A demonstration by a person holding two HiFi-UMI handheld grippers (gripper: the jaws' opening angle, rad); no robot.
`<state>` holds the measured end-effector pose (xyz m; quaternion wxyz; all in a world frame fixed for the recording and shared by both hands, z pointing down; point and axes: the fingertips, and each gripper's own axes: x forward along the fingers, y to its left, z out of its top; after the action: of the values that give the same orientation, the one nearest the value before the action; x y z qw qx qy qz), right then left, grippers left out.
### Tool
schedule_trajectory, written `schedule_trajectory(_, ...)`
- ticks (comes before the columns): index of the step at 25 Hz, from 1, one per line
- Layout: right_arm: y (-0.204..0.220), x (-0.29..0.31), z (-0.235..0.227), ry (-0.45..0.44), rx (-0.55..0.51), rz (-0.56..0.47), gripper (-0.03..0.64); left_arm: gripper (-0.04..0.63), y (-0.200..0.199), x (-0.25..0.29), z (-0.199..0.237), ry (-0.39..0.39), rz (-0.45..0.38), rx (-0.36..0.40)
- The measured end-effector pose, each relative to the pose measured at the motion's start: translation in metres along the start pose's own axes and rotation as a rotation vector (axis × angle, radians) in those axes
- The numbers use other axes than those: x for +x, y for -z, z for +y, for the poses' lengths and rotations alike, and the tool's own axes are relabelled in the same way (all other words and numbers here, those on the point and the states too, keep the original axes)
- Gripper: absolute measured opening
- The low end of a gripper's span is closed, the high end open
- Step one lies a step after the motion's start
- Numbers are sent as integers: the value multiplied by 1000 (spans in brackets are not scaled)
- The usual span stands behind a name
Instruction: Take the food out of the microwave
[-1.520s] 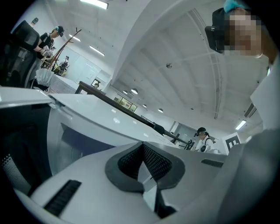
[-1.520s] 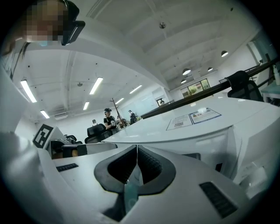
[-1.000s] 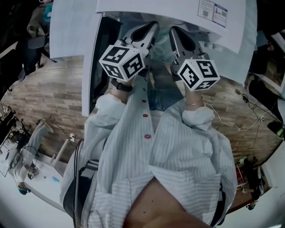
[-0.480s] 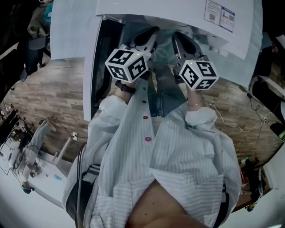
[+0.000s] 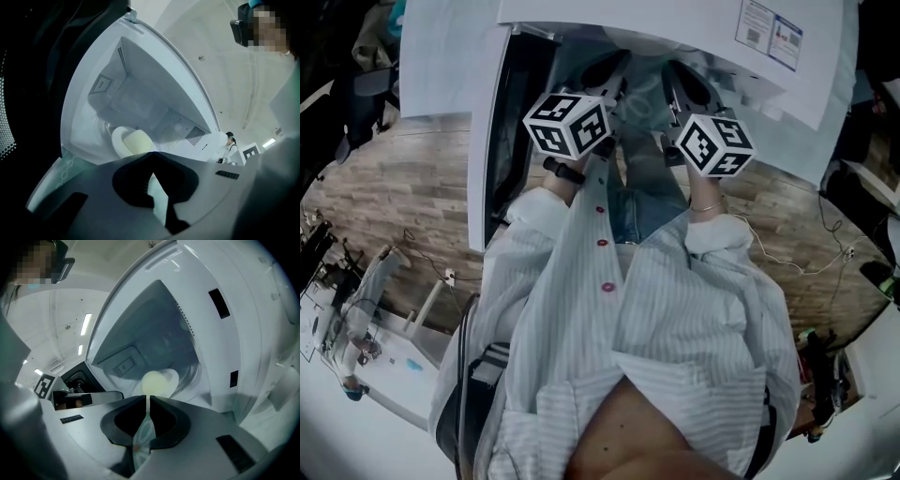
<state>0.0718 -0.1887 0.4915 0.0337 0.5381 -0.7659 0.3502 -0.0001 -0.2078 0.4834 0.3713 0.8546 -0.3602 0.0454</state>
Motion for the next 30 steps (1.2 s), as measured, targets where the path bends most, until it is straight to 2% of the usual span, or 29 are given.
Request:
schedule_trajectory(7, 5, 7, -10, 8, 46, 14, 35, 9, 6, 3, 13, -30, 14, -39)
schedule_trajectory(14, 10, 11, -16, 8, 96, 18, 38, 12, 10, 5, 19, -23, 6, -147)
schedule_trajectory(16, 11, 12, -17, 2, 112, 17, 53, 39, 14, 5, 23, -26, 8, -192)
schedule_trajectory(18, 12, 14, -16, -11, 130, 23, 102, 69, 16, 6, 26, -27, 11, -226)
schedule_trajectory(24, 18, 20, -15, -21, 171, 41, 146, 123, 20, 11, 24, 8, 5, -339)
schedule_trajectory(30, 22, 27, -14, -25, 196, 49, 169, 132, 24, 15, 31, 6, 0, -437)
